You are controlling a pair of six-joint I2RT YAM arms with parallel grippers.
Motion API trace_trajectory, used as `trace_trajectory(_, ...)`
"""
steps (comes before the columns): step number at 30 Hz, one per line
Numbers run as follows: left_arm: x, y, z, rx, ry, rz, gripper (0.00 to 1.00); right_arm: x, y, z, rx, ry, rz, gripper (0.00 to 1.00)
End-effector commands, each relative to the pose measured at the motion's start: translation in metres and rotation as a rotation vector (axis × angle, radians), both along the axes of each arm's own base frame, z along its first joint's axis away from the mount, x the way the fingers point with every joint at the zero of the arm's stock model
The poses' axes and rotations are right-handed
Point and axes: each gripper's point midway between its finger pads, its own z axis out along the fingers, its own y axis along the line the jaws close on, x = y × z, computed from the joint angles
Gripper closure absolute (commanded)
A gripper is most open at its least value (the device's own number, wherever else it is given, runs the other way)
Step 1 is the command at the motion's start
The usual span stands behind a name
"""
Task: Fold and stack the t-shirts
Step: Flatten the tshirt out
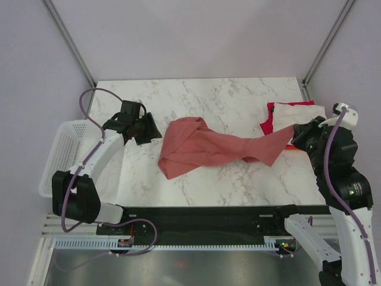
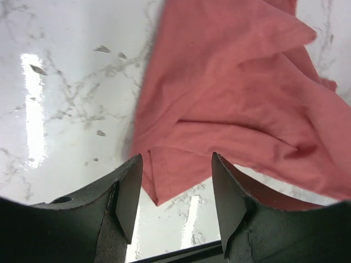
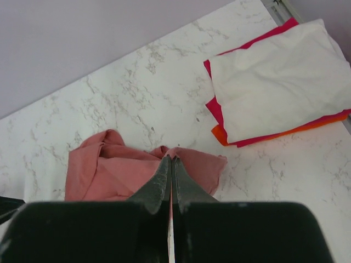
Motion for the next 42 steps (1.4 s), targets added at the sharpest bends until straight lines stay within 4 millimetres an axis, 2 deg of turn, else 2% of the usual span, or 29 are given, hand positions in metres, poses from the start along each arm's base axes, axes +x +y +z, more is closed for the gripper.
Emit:
trace_trajectory(1, -0.009, -0.024, 0.022, -0.044, -0.069, -0.032, 0.39, 0.005, 0.004, -0.024, -0.003, 0.063, 0.014, 1.0)
trace_trajectory(2, -0.015, -0.036, 0.021, -0.054, -0.065, -0.054, 0.4, 0.005, 0.004, -0.025, -0.006, 0.065, 0.017, 1.0)
trace_trajectory(5, -0.024, -0.049, 0.011, -0.052, -0.047, -0.077, 0.45, 0.006, 0.004, -0.029, -0.016, 0.07, 0.019, 1.0)
trace_trajectory(9, -0.034, -0.06, -0.011, 0.013, -0.025, -0.156, 0.66, 0.006, 0.006, -0.035, -0.017, 0.077, 0.035, 1.0)
trace_trajectory(11, -0.038, -0.064, -0.021, 0.03, -0.003, -0.194, 0.7, 0.007, 0.007, -0.036, -0.019, 0.078, 0.037, 1.0)
trace_trajectory(13, -0.043, -0.066, -0.04, 0.046, 0.056, -0.208, 0.68, 0.007, 0.007, -0.036, -0.017, 0.078, 0.037, 1.0)
trace_trajectory(14, -0.044, -0.067, -0.048, 0.05, 0.08, -0.207, 0.65, 0.008, 0.007, -0.035, -0.018, 0.075, 0.037, 1.0)
trace_trajectory(15, -0.046, -0.067, -0.058, 0.057, 0.114, -0.202, 0.57, 0.008, 0.007, -0.034, -0.014, 0.07, 0.035, 1.0)
trace_trajectory(16, -0.047, -0.065, -0.066, 0.065, 0.132, -0.189, 0.56, 0.009, 0.008, -0.035, -0.012, 0.071, 0.037, 1.0)
trace_trajectory(18, -0.043, -0.061, -0.078, 0.093, 0.142, -0.163, 0.56, 0.009, 0.008, -0.034, -0.01, 0.068, 0.04, 1.0)
trace_trajectory(22, -0.032, -0.059, -0.088, 0.122, 0.141, -0.134, 0.53, 0.009, 0.01, -0.033, -0.005, 0.066, 0.048, 1.0)
trace_trajectory(23, -0.029, -0.059, -0.089, 0.125, 0.14, -0.13, 0.5, 0.009, 0.011, -0.033, -0.003, 0.066, 0.051, 1.0)
trace_trajectory(26, -0.022, -0.06, -0.096, 0.129, 0.154, -0.121, 0.49, 0.009, 0.011, -0.033, -0.004, 0.065, 0.056, 1.0)
trace_trajectory(32, -0.005, -0.047, -0.105, 0.123, 0.163, -0.063, 0.53, 0.009, 0.011, -0.029, -0.01, 0.056, 0.058, 1.0)
trace_trajectory(39, 0.007, -0.049, -0.1, 0.097, 0.134, -0.048, 0.59, 0.011, 0.012, -0.034, -0.011, 0.069, 0.063, 1.0)
trace_trajectory(42, 0.011, -0.052, -0.096, 0.079, 0.119, -0.047, 0.56, 0.012, 0.013, -0.036, -0.013, 0.073, 0.063, 1.0)
